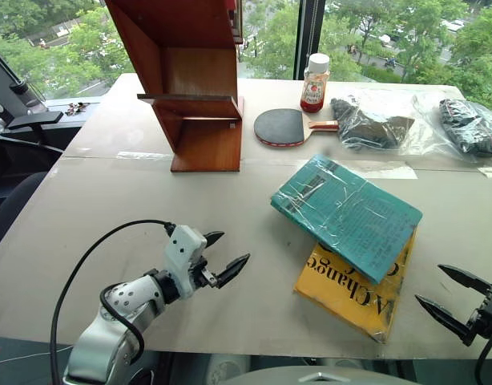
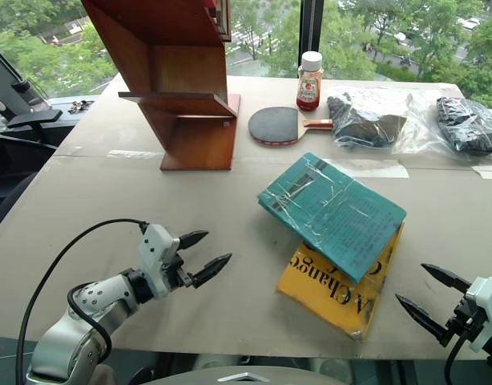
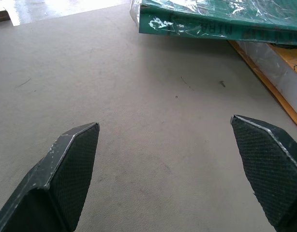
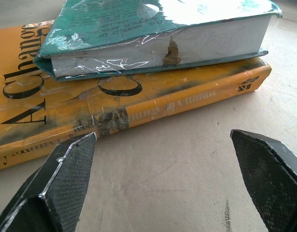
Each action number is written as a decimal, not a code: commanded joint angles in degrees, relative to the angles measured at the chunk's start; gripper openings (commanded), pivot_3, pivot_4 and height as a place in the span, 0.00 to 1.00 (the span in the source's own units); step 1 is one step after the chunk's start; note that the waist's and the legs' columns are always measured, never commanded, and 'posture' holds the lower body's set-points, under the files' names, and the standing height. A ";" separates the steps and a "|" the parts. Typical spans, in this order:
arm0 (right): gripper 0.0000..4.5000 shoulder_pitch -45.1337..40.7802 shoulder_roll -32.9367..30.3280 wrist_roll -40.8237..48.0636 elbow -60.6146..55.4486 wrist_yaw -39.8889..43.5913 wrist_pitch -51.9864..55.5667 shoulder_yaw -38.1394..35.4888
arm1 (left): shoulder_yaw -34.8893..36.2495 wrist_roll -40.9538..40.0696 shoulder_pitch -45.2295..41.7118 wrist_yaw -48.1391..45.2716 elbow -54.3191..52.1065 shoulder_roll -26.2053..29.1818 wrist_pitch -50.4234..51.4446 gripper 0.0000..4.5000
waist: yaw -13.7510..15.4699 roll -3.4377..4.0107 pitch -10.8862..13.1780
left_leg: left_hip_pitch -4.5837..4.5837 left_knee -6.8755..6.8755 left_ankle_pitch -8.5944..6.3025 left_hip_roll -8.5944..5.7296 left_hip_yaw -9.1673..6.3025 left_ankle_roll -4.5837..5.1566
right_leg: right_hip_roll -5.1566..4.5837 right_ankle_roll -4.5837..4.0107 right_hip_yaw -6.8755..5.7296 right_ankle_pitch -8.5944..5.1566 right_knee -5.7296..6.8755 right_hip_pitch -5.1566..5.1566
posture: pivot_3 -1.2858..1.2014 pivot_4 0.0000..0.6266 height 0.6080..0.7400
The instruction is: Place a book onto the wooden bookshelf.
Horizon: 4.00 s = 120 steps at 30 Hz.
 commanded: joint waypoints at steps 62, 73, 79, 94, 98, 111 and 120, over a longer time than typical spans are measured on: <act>0.98 6.21 -4.22 25.15 -42.90 -19.60 20.88 -7.78 | 0.81 -50.92 -23.52 34.14 20.12 -28.20 41.96 1.00 | 0.26 0.08 -0.60 | -0.13 0.15 0.01 -0.19 -0.32 0.01 | -0.01 0.05 -0.10 -0.02 0.04 0.14 | 0.52 0.24 1.00; 0.98 4.31 -4.76 26.01 -42.98 -20.87 21.78 -7.47 | 1.84 -64.00 -29.47 62.19 26.47 -44.31 32.73 1.00 | 0.08 -0.04 -0.56 | -0.08 0.17 0.01 -0.19 -0.44 0.01 | 0.04 -0.18 -0.14 0.11 0.07 0.18 | 0.52 0.24 1.00; 0.98 5.17 -4.70 27.26 -42.19 -20.94 22.46 -9.30 | -1.88 -69.19 -30.82 67.11 27.45 -44.40 27.16 1.00 | 0.55 -0.09 -0.53 | -0.12 0.17 0.01 -0.22 -0.45 0.01 | 0.03 -0.20 -0.15 0.12 0.05 0.18 | 0.52 0.24 1.00; 1.00 14.13 -8.38 30.43 -39.79 -16.44 28.58 -21.96 | -5.32 -79.74 -35.12 75.63 18.94 -40.08 21.12 0.01 | 1.53 -0.24 -0.43 | -0.26 0.13 0.01 -0.24 -0.45 0.00 | 0.01 -0.21 -0.16 0.12 -0.18 0.16 | 0.52 0.24 1.00; 1.00 12.53 -8.96 32.60 -39.41 -16.70 29.12 -22.96 | -4.15 -82.57 -38.44 72.15 15.80 -31.87 24.59 0.01 | 1.52 -0.25 -0.42 | -0.29 0.12 0.01 -0.24 -0.45 0.00 | 0.01 -0.21 -0.16 0.13 -0.25 0.16 | 0.52 0.24 1.00; 1.00 -0.12 -8.10 31.66 -38.03 -22.34 28.94 -14.01 | -4.19 -41.94 -41.46 25.84 5.81 -1.20 17.10 0.01 | 1.66 -0.32 -0.23 | -0.27 0.01 0.02 -0.22 -0.42 -0.01 | 0.02 -0.23 -0.18 0.13 -0.30 0.15 | 0.52 0.24 1.00; 1.00 -5.71 -7.49 29.32 -36.24 -22.78 28.44 -9.70 | -15.45 0.16 -44.50 20.05 7.85 -4.25 -10.60 0.01 | 1.57 -0.32 -0.19 | -0.40 -0.07 0.01 -0.24 -0.40 -0.01 | 0.01 -0.20 -0.16 0.15 -0.58 0.17 | 0.52 0.24 1.00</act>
